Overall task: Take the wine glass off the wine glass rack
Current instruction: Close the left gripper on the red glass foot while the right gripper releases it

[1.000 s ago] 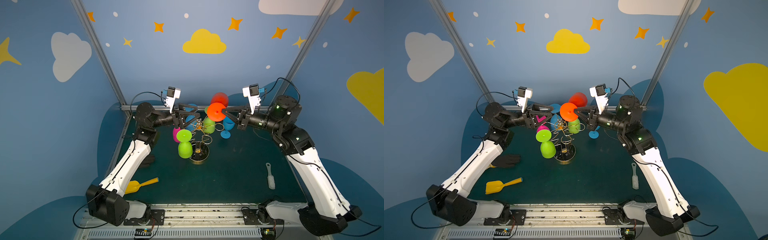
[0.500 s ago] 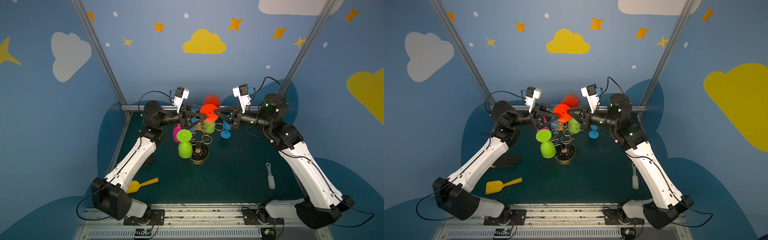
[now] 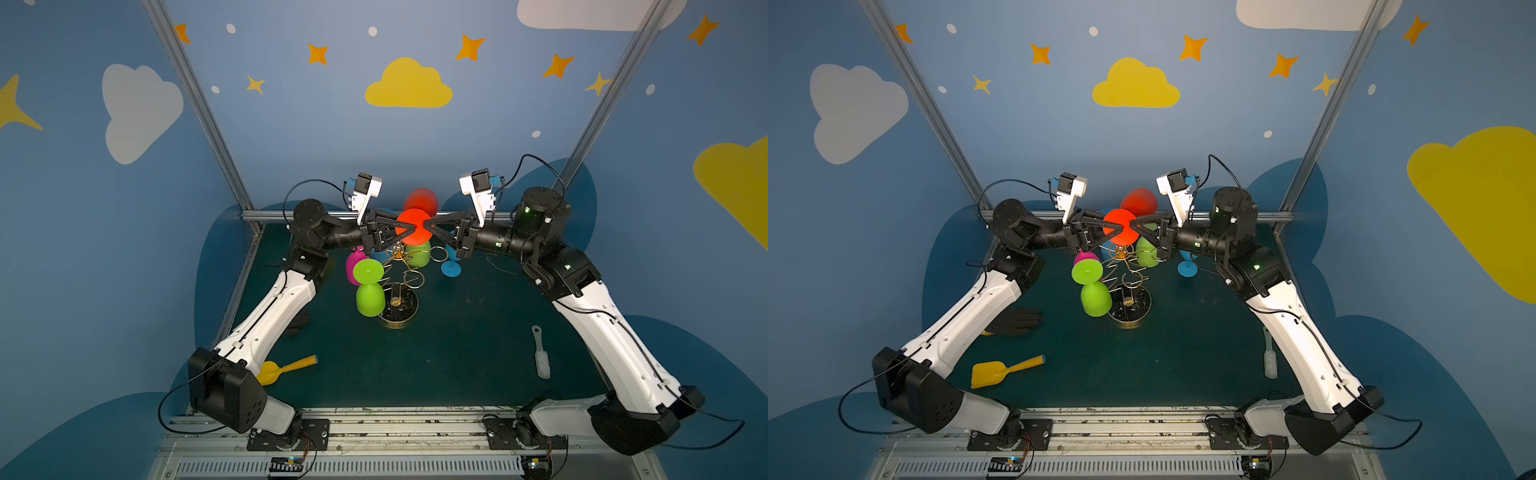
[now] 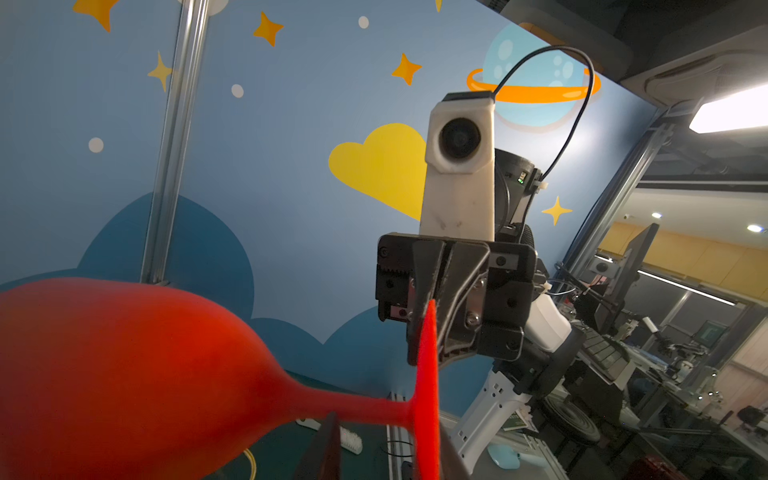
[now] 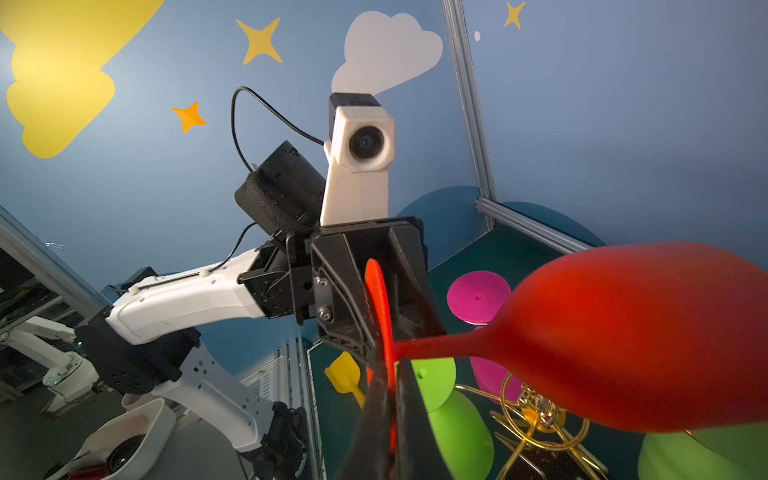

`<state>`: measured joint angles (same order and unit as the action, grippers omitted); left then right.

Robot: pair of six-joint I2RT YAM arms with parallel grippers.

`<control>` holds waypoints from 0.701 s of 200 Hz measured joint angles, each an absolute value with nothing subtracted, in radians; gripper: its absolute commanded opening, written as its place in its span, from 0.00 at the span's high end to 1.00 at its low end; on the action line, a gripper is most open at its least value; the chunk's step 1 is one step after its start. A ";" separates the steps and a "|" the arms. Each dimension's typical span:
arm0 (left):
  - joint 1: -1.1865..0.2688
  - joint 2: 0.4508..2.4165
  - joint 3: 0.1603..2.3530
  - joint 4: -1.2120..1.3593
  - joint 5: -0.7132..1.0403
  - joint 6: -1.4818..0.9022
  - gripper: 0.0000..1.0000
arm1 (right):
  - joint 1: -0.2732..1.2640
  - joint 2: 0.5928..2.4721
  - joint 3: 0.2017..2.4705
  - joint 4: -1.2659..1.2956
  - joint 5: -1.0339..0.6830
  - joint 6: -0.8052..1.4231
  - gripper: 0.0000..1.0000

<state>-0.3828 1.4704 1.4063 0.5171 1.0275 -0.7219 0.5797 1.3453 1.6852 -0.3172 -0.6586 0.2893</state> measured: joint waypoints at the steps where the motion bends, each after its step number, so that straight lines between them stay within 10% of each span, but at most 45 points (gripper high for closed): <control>1: -0.383 1.470 1.406 0.517 1.027 -0.722 0.81 | 0.580 1.345 1.685 -0.317 -0.658 0.289 1.00; 75: -0.382 1.465 1.406 0.528 1.012 -0.746 0.97 | 0.578 1.351 1.684 -0.302 -0.632 0.287 1.00; 113: -0.372 1.464 1.406 0.552 0.989 -0.811 0.97 | 0.583 1.338 1.659 -0.294 -0.615 0.277 0.36; 140: -0.330 1.464 1.406 0.582 0.965 -0.890 0.97 | 0.585 1.278 1.583 -0.300 -0.542 0.246 0.21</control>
<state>-0.3298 1.4643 1.4063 0.5819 0.9649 -0.8902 0.5850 1.2781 1.5829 -0.3004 -0.5423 0.2459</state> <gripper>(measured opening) 0.050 0.751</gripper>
